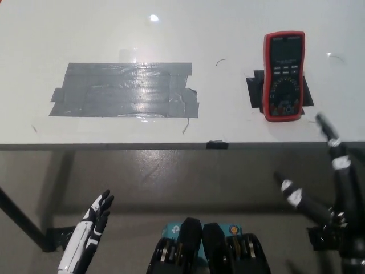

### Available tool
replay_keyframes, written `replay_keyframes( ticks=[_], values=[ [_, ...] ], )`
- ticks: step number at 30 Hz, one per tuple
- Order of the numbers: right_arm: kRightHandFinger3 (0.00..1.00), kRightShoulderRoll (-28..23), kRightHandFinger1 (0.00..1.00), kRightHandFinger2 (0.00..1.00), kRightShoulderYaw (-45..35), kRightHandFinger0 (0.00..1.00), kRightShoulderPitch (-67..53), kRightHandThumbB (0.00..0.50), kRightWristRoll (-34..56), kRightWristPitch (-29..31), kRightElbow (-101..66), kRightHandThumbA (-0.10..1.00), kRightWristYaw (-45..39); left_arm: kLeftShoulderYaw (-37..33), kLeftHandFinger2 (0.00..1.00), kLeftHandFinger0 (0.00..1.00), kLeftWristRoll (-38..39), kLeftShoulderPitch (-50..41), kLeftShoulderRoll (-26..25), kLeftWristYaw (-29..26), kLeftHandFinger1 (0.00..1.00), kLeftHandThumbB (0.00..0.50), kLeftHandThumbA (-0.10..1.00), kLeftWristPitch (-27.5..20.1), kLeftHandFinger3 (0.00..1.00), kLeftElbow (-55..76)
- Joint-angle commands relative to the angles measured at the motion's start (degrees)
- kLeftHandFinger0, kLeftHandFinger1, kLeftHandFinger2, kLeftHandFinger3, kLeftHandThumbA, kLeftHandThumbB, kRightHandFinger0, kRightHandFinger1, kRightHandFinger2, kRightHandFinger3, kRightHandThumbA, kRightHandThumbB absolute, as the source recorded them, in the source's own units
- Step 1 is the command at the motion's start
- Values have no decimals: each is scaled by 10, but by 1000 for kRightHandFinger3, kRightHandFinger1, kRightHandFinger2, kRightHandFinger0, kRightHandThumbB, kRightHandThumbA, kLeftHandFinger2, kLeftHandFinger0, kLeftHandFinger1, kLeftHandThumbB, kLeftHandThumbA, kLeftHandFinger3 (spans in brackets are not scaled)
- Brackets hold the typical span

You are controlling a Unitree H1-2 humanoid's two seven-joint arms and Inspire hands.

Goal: The robot first picks the multimeter with right hand and then unfolds the black stand on the back of it using left hand

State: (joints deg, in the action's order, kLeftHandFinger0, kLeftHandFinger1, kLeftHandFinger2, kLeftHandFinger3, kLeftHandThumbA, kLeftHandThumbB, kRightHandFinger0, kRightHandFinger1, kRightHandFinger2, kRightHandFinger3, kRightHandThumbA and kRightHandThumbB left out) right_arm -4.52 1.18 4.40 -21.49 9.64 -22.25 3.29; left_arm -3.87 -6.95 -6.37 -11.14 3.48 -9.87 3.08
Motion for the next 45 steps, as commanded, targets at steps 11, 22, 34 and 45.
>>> replay_keyframes(
  ticks=[11, 22, 34, 45],
  values=[
    [1000, -36, 1000, 1000, -61, 1000, 314, 248, -100, -249, 101, 1000, -15, 2, 1000, 1000, -6, 0, 0, -1, 1000, 271, 1000, -24, 1000, 24],
    [1000, -55, 1000, 1000, -50, 1000, 451, 314, -91, -336, 290, 1000, 0, 0, 1000, 1000, -9, 3, 0, -1, 1000, 258, 1000, -33, 1000, 22],
    [1000, -61, 1000, 1000, -42, 1000, 533, 336, -63, -322, 477, 1000, 18, -1, 1000, 1000, -13, 6, -3, 2, 1000, 259, 1000, -34, 1000, 20],
    [1000, -50, 1000, 1000, -46, 1000, 575, 379, -14, -282, 623, 1000, 38, -11, 1000, 1000, -54, 12, -9, 0, 1000, 208, 1000, -27, 1000, 25]
  ],
)
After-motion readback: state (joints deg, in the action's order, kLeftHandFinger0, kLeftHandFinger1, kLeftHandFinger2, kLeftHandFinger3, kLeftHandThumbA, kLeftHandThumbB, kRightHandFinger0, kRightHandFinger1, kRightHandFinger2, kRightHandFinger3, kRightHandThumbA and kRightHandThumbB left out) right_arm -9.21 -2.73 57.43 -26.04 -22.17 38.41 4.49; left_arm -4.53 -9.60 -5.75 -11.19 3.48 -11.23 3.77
